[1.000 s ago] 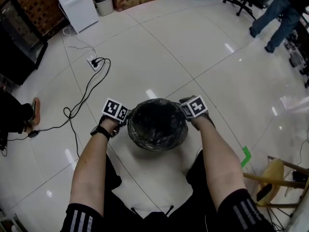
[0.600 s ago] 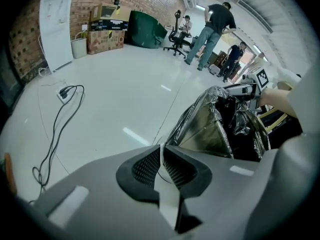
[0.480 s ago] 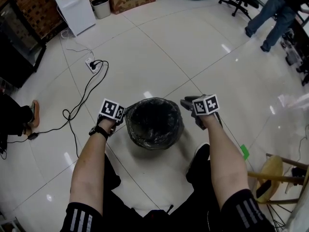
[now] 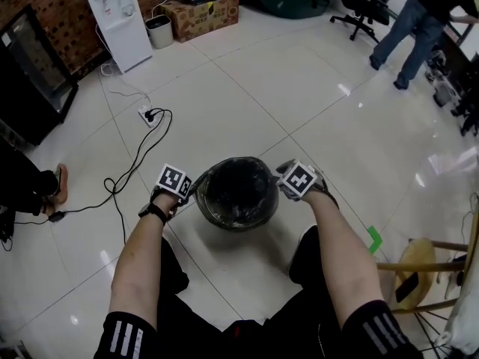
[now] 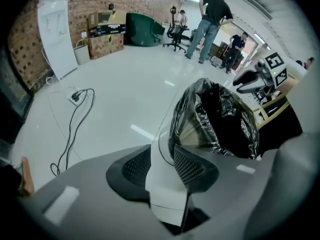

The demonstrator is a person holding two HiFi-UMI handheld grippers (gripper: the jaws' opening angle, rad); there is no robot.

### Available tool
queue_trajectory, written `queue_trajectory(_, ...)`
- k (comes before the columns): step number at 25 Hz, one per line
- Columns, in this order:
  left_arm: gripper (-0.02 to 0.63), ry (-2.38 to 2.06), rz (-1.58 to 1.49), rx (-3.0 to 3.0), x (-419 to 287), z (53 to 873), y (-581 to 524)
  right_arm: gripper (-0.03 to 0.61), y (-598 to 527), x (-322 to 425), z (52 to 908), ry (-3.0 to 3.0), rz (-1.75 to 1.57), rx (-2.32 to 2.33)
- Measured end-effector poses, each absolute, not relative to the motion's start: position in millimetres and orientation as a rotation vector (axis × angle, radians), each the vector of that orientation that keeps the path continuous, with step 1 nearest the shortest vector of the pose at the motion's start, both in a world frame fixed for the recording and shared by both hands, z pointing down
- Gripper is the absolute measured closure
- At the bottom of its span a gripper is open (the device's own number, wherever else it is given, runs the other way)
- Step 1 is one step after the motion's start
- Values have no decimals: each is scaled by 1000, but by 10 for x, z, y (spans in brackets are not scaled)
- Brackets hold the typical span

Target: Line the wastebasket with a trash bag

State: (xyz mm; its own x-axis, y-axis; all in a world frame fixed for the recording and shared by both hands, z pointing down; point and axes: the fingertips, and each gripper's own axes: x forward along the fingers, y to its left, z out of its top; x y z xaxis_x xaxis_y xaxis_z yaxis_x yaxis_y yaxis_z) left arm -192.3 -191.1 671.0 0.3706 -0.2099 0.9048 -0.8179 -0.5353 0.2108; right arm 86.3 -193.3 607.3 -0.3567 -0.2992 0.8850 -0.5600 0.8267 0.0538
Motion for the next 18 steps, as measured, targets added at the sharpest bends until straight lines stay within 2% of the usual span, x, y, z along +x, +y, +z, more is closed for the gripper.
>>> queue_trajectory(4,494,-880,1187,1898,-1962,6954,-1741,453,-1888,582,5496,-2022,201,690)
queue_trajectory(11,491,-827,1156,1933,-1828,7049,-1674,453,-1640,110,4398,-2306,244,868)
queue_trajectory(18,440,-919,1133,2118,-1874,6469,-1782,459,-1420,48,4207,-2370,149,885)
